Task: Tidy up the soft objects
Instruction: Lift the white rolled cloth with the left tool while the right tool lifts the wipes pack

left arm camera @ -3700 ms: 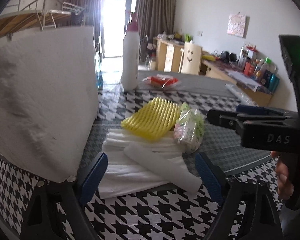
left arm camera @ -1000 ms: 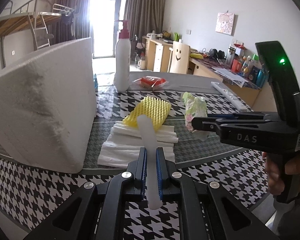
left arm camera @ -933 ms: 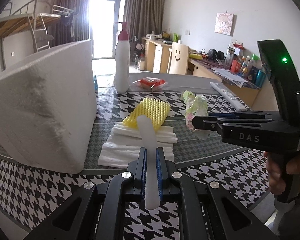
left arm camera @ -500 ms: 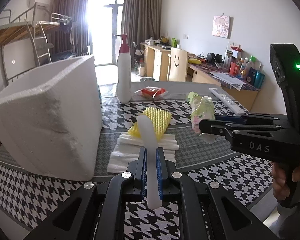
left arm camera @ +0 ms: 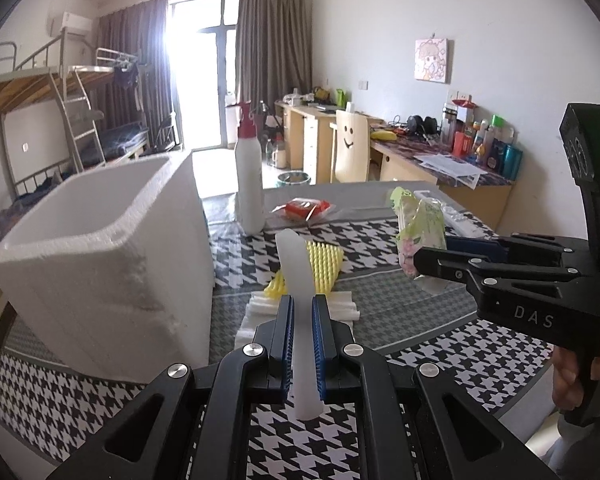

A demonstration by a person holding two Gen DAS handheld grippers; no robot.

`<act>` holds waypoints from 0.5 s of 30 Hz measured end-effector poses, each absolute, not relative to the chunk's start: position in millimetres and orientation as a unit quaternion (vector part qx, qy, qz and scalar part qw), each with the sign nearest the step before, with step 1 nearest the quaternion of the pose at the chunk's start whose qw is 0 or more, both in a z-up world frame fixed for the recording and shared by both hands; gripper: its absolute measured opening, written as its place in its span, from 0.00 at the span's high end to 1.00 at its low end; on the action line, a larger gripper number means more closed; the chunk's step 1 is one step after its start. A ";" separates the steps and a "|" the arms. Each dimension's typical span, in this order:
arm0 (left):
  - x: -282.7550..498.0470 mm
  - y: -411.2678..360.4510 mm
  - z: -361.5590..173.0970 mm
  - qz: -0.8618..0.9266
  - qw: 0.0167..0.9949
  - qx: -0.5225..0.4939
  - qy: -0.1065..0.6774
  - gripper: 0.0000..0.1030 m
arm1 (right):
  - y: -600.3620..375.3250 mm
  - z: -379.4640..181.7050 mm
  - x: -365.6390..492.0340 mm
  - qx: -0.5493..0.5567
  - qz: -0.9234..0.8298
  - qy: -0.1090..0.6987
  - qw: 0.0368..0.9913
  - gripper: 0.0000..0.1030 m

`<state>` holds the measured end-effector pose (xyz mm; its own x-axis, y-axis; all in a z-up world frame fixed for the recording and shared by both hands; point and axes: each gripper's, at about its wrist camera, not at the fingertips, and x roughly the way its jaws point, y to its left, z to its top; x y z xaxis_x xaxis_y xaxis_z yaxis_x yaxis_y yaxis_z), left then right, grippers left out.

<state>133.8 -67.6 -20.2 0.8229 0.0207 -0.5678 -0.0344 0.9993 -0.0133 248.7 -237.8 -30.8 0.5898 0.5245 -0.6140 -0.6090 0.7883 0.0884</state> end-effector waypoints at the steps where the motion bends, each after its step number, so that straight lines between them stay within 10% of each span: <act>1: 133.1 -67.1 -18.6 0.014 0.956 -0.010 0.294 0.90 | -237.7 -29.2 248.2 -0.066 0.317 0.319 0.891 0.67; 15: 132.6 -66.2 12.3 -0.005 0.969 0.017 0.248 0.90 | -241.3 -4.7 239.0 -0.046 0.303 0.278 0.910 0.67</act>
